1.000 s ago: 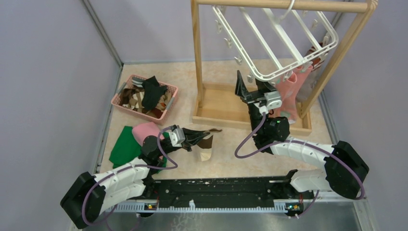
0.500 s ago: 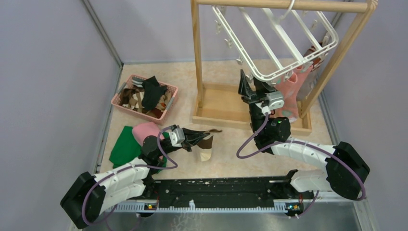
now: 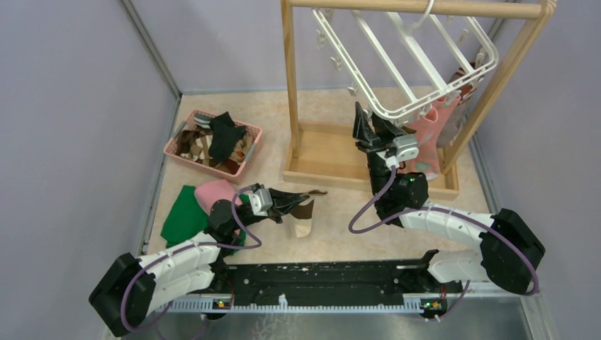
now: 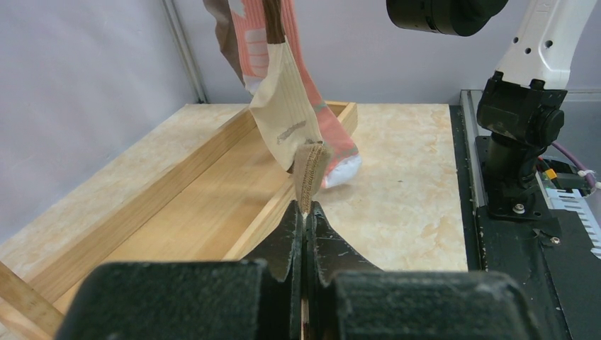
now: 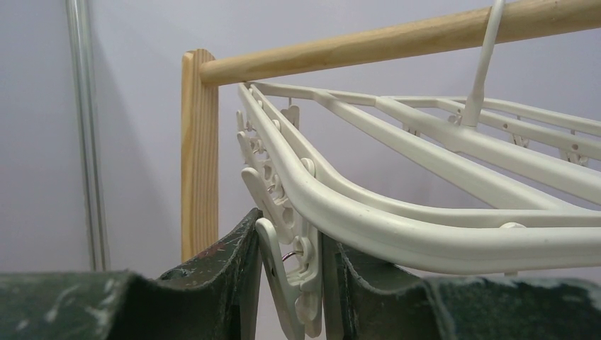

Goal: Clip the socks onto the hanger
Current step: Open the clamp at the hanger.

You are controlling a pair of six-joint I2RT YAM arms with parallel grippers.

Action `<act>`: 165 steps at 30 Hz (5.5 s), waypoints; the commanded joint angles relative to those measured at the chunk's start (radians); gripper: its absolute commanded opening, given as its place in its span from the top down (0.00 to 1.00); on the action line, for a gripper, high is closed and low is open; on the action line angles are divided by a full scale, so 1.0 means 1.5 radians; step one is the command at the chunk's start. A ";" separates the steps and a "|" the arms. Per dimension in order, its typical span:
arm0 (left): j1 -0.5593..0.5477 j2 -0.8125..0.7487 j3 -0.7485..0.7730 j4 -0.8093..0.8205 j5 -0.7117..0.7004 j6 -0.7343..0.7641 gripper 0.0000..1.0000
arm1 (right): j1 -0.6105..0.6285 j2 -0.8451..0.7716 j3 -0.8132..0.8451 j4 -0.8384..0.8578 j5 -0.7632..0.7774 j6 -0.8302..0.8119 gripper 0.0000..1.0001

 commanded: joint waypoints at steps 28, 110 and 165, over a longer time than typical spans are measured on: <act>0.002 0.050 0.052 0.075 0.029 -0.030 1.00 | -0.006 -0.046 -0.009 0.144 -0.002 -0.001 0.69; 0.077 0.561 0.626 0.433 0.140 -0.764 1.00 | -0.123 -0.168 0.110 -0.560 0.101 0.788 1.00; 0.028 0.551 0.620 0.267 0.064 -0.717 1.00 | -0.131 -0.211 0.060 -0.522 0.093 0.735 1.00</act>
